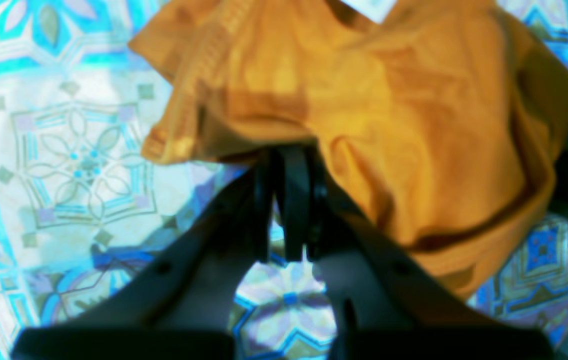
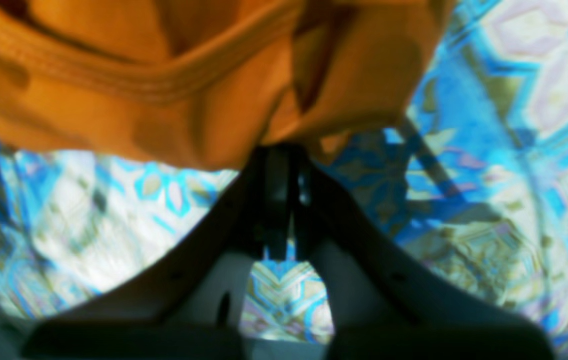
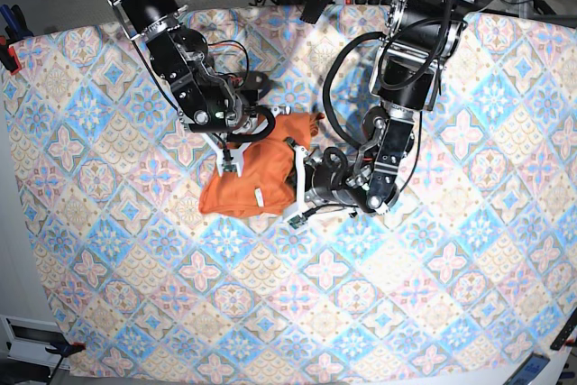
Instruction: Fold the T-shirt properly
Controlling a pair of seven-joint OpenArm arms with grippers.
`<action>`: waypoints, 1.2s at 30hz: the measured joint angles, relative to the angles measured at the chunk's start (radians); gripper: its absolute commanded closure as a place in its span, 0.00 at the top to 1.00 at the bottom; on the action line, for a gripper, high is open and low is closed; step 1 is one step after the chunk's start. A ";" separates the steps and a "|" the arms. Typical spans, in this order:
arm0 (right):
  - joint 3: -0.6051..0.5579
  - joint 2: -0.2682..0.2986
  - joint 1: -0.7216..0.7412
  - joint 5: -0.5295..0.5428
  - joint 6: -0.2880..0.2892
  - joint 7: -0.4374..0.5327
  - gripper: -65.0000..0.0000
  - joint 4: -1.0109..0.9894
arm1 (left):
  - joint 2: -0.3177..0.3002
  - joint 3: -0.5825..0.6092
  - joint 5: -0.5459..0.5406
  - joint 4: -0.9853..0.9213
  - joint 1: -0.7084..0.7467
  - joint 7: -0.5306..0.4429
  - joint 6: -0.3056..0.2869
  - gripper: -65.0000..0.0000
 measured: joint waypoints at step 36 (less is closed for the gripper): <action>0.933 0.191 -0.590 0.006 -0.085 0.003 0.00 0.307 | -0.361 -0.414 0.087 0.845 0.813 -0.169 -0.015 0.04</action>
